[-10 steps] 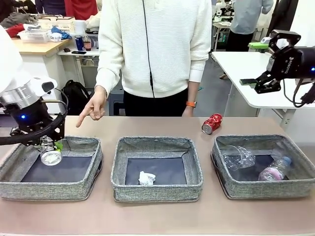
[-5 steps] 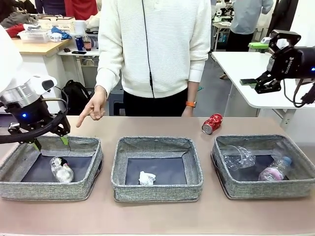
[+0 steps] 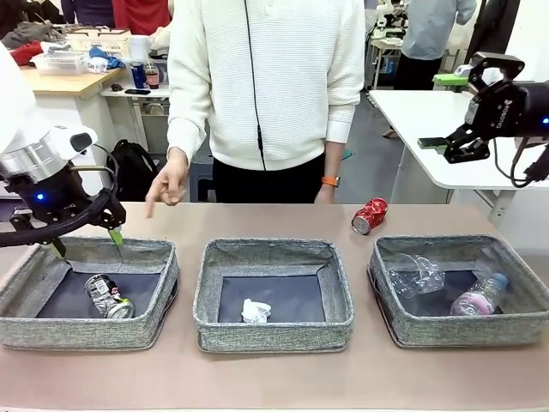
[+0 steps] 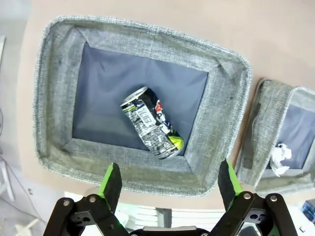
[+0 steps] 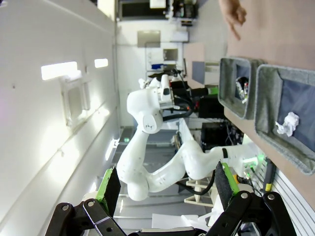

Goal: Sort the waste into the appropriate baskets.
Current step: Place the picked waste into the Fabric basket indicated by the person.

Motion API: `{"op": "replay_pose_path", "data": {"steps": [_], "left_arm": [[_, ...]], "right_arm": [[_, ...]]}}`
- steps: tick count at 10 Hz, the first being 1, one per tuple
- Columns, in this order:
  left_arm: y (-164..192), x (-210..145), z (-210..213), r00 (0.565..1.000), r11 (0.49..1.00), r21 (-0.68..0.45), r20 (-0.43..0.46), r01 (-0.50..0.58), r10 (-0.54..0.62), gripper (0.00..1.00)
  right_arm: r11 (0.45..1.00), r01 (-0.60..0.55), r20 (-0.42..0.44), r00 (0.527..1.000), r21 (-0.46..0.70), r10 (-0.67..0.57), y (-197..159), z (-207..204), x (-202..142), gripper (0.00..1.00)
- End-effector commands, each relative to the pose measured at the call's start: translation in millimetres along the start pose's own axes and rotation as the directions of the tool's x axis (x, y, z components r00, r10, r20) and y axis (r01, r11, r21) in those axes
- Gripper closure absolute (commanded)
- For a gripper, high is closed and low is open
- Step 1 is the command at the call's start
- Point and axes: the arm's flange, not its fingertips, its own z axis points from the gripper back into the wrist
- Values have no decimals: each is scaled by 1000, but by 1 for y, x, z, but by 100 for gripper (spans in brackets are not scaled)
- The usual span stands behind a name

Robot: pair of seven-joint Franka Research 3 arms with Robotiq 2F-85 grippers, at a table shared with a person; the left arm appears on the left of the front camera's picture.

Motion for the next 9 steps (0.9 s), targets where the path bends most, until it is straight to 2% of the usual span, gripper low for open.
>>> {"op": "replay_pose_path", "data": {"steps": [1, 3, 4, 5, 6, 7, 8, 9], "left_arm": [[-1, -5, 2, 1000, 998, -58, -11, 11, -12, 0], [-5, -6, 17, 998, 994, -104, -46, 41, -46, 0], [-11, -6, 35, 996, 965, -253, -27, 72, -81, 0], [-18, -6, 57, 990, 872, -474, -17, 118, -143, 0], [-24, -7, 78, 974, 706, -692, -18, 151, -226, 0], [-25, -4, 89, 951, 488, -860, -9, 150, -309, 0], [-16, 3, 92, 940, 279, -958, -29, 72, -340, 0], [-5, 10, 87, 937, 228, -972, -31, 52, -347, 0]], "right_arm": [[1000, -4, -3, 1000, 6, 4, 3, 0, 2, 0], [1000, -4, -3, 1000, 6, 4, 3, 0, 2, 0], [1000, -4, -3, 1000, 6, 4, 3, 0, 2, 0], [1000, -4, -3, 1000, 6, 4, 3, 0, 2, 0], [1000, -4, -3, 1000, 6, 4, 3, 0, 2, 0], [1000, -4, -3, 1000, 6, 4, 3, 0, 2, 0], [1000, -4, -3, 1000, 6, 4, 3, 0, 2, 0], [1000, -4, -3, 1000, 6, 4, 3, 0, 2, 0]]}}
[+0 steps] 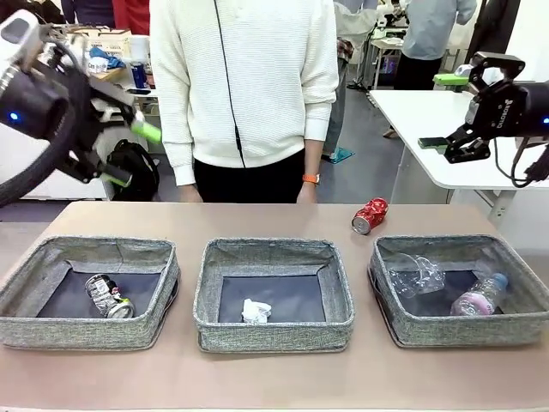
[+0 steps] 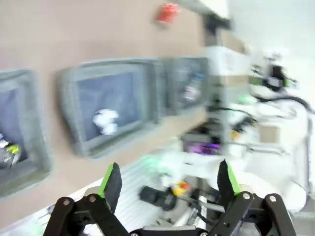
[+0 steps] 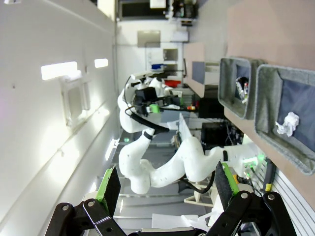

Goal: Sort the waste into the appropriate baskets.
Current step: Place the picked waste into the Fabric basket indicated by the person.

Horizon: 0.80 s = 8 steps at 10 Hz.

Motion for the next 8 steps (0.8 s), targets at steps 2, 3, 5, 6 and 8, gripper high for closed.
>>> {"op": "replay_pose_path", "data": {"steps": [2, 3, 5, 6, 8], "left_arm": [[64, 12, 8, 982, 813, -582, -168, -25, -91, 0], [77, 14, 6, 986, 783, -621, -150, -34, -75, 0], [50, 4, 19, 996, 870, -489, -28, 59, -83, 0], [50, 4, 19, 996, 870, -489, -28, 59, -83, 0], [50, 4, 19, 996, 870, -489, -28, 59, -83, 0]], "right_arm": [[1000, -3, -3, 1000, 6, 3, 3, 0, 2, 0], [1000, -3, -3, 1000, 6, 3, 3, 0, 2, 0], [1000, -3, -3, 1000, 6, 3, 3, 0, 2, 0], [1000, -3, -3, 1000, 6, 3, 3, 0, 2, 0], [1000, -3, -3, 1000, 6, 3, 3, 0, 2, 0]]}}
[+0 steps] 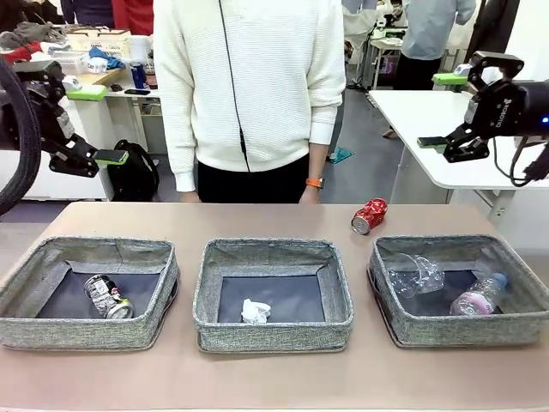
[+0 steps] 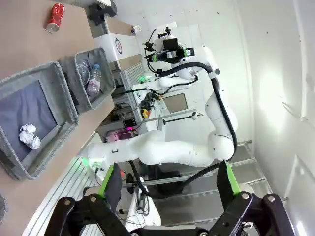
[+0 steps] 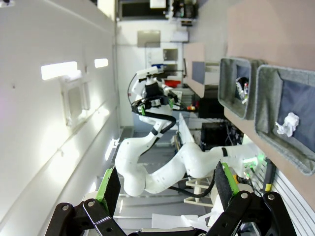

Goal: Sort the waste into the appropriate baskets.
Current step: Place the picked waste into the Fabric basket indicated by the person, then pick up the waste item pointed out by the person.

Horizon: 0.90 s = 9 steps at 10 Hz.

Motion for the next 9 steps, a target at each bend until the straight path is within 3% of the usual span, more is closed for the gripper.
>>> {"op": "replay_pose_path", "data": {"steps": [1, 9], "left_arm": [[-6, -2, -3, 1000, 1000, -3, 18, 8, -8, 0], [-6, -2, -3, 1000, 1000, -3, 18, 8, -8, 0]], "right_arm": [[1000, -2, -3, 1000, 6, 2, 2, 0, 1, 0], [1000, -2, -3, 1000, 6, 2, 2, 0, 1, 0]]}}
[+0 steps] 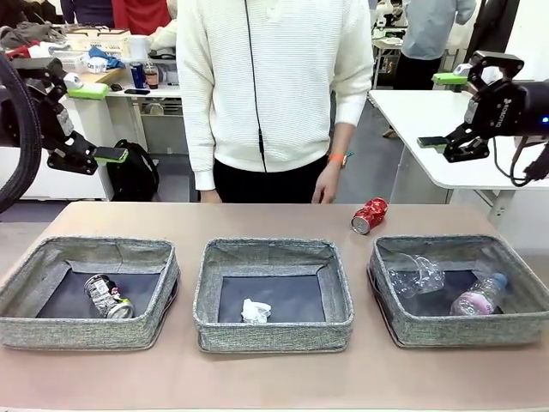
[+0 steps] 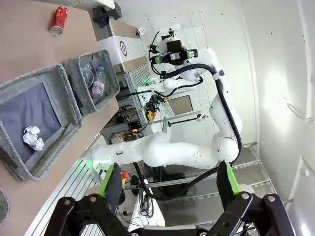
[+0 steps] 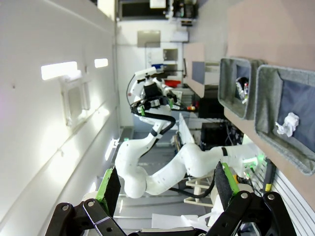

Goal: Sort the waste into the appropriate baskets.
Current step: Pick up the waste item pointed out by the person.

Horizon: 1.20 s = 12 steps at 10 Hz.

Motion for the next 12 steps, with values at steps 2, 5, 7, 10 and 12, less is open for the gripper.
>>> {"op": "replay_pose_path", "data": {"steps": [2, 5, 7, 10, 12], "left_arm": [[-2, -1, -1, 1000, 1000, -26, 8, -5, 5, 0], [-2, -1, -1, 1000, 1000, -26, 8, -5, 5, 0], [-2, -1, -1, 1000, 1000, -26, 8, -5, 5, 0], [-2, -1, -1, 1000, 1000, -26, 8, -5, 5, 0], [-2, -1, -1, 1000, 1000, -26, 8, -5, 5, 0]], "right_arm": [[1000, -2, -3, 1000, 6, 2, 2, 0, 1, 0], [1000, -2, -3, 1000, 6, 2, 2, 0, 1, 0], [1000, -2, -3, 1000, 6, 2, 2, 0, 1, 0], [1000, -2, -3, 1000, 6, 2, 2, 0, 1, 0], [1000, 0, 0, 1000, 0, 0, 0, 0, 0, 0]]}}
